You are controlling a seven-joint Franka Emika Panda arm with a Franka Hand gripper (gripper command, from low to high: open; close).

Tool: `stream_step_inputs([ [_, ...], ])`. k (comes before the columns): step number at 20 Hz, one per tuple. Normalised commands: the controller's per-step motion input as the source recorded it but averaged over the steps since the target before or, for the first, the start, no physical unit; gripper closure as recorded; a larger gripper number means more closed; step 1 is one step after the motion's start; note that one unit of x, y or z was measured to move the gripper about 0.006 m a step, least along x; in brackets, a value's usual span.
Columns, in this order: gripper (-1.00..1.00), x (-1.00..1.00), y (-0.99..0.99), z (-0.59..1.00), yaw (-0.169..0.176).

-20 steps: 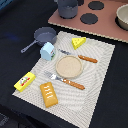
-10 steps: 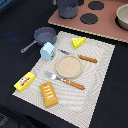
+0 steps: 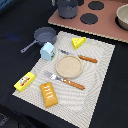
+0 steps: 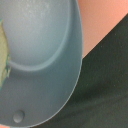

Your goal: Interact with the objects in diverse but meaningful ways.

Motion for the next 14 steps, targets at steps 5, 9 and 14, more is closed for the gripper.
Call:
stream_step_inputs([
  [5,-1.0,0.0,0.0,-0.31,-0.023],
  [9,-1.0,0.0,0.0,-0.33,-0.023],
  [14,-1.0,0.0,0.0,-0.35,-0.027],
])
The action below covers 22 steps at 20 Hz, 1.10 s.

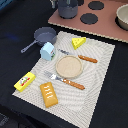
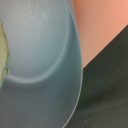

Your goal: Interact with the objects in diverse but meaningful ways.

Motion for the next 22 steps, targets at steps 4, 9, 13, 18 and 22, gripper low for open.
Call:
stream_step_inputs([
  [4,-1.0,0.0,0.01,-0.32,-0.027],
  [9,-1.0,0.0,0.03,-0.29,-0.029],
  [13,-1.0,0.0,0.03,-0.28,-0.029],
  [18,-1.0,0.02,0.08,-0.08,-0.015],
  [22,-1.0,0.0,0.17,0.0,0.0],
])
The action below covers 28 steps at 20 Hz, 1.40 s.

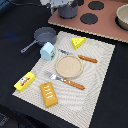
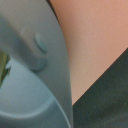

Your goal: Interact with the objects in diverse but meaningful ways.

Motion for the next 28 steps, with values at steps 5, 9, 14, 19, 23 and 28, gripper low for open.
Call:
stream_step_inputs([
  [5,1.0,-0.01,0.16,0.0,0.0],
  [9,1.0,0.0,0.14,0.0,0.0],
  [14,1.0,0.0,0.18,-0.02,0.004],
  [19,1.0,-0.02,0.13,-0.08,0.004],
  [23,1.0,-0.03,0.1,-0.12,0.001],
  [28,1.0,0.0,0.13,-0.1,0.0],
])
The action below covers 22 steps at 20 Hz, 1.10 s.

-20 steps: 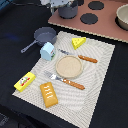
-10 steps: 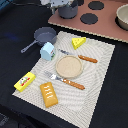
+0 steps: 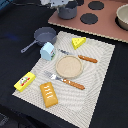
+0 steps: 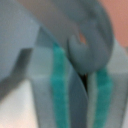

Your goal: Interact with the objects in diverse but meaningful ways.

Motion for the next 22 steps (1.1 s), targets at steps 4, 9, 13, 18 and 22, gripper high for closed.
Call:
stream_step_inputs([
  [4,1.0,0.0,0.13,-0.08,0.0],
  [9,1.0,0.09,0.19,0.24,0.0],
  [13,1.0,0.33,0.35,0.73,0.0],
  [18,1.0,0.61,0.33,0.67,-0.013],
  [22,1.0,0.77,0.24,0.39,-0.036],
])
